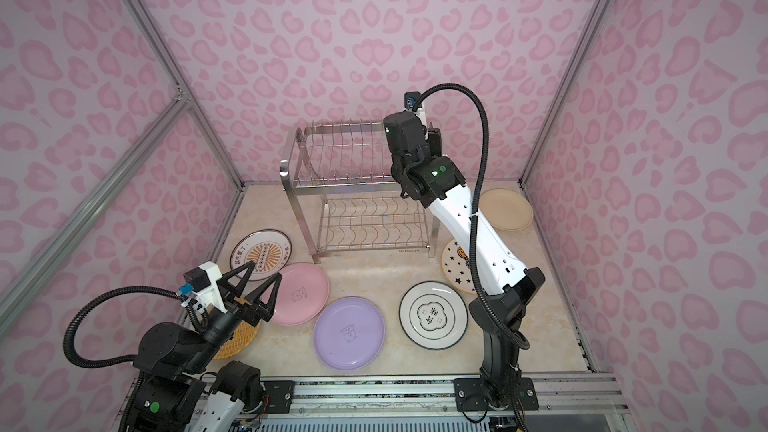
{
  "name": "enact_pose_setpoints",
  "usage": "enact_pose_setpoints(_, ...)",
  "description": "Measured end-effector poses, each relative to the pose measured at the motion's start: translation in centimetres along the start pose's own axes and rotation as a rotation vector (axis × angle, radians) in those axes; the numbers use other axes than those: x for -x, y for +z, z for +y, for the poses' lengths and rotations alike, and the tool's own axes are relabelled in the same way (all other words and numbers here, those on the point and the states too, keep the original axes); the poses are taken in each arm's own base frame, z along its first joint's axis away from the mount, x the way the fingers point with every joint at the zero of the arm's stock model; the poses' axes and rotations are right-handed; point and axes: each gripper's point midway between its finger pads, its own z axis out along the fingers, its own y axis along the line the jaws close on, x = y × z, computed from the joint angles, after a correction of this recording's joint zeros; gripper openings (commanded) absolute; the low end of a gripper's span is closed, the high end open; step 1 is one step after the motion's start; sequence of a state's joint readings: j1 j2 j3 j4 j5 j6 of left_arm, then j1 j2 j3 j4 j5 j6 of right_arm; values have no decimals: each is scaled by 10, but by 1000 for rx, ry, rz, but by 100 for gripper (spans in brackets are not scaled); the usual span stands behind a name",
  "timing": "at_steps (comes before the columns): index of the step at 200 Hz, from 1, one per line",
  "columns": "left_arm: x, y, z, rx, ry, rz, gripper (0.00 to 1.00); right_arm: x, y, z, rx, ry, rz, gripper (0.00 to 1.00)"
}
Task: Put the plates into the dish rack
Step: 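Lower the yellow woven plate upright into the top tier slots and open the right gripper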
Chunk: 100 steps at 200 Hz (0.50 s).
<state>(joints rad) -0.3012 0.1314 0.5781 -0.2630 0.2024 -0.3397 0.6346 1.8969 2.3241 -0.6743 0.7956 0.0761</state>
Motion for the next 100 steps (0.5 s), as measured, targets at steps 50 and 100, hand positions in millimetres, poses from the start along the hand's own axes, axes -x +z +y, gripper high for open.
enact_pose_setpoints(50,-4,3,2,4,-2,22,97,-3,4,0,-12,-6,5,0)
enact_pose_setpoints(100,-5,3,2,5,-3,24,97,-10,10,-3,-31,15,11,0)
